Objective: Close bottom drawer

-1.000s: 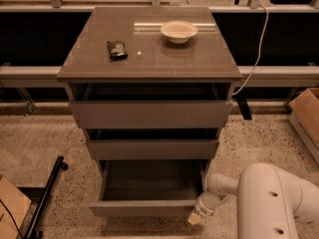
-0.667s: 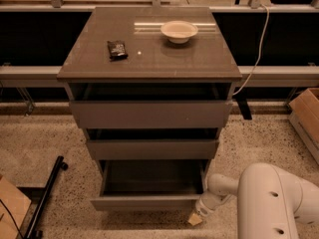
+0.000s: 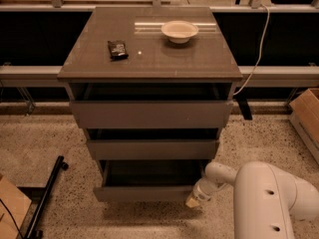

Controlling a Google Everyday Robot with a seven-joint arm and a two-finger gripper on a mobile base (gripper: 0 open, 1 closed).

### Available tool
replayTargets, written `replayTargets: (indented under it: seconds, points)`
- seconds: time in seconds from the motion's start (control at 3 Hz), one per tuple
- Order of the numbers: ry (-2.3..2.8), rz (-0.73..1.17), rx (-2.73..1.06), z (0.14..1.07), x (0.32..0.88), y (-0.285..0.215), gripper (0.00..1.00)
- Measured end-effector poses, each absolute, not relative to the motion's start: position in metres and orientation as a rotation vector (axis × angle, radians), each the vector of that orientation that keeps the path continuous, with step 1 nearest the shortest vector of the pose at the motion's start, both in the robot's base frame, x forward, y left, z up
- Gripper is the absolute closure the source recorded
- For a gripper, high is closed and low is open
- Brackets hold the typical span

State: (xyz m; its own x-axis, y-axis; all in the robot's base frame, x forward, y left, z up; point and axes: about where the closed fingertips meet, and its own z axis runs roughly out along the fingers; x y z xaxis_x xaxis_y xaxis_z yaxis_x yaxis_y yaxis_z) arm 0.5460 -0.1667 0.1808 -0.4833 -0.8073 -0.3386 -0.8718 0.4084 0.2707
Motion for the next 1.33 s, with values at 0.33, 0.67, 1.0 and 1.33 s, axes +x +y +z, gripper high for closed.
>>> replayTargets:
  seconds: [0.33, 0.67, 1.0, 1.33]
  points:
    - [2.503, 0.624, -1.505, 0.181, 0.546, -0.167, 1.00]
    - [2.479, 0.589, -1.510, 0.182, 0.553, -0.161, 1.00]
    - [2.389, 0.484, -1.527, 0.180, 0.589, -0.156, 1.00]
    - [2.352, 0.414, -1.535, 0.177, 0.617, -0.157, 0.97]
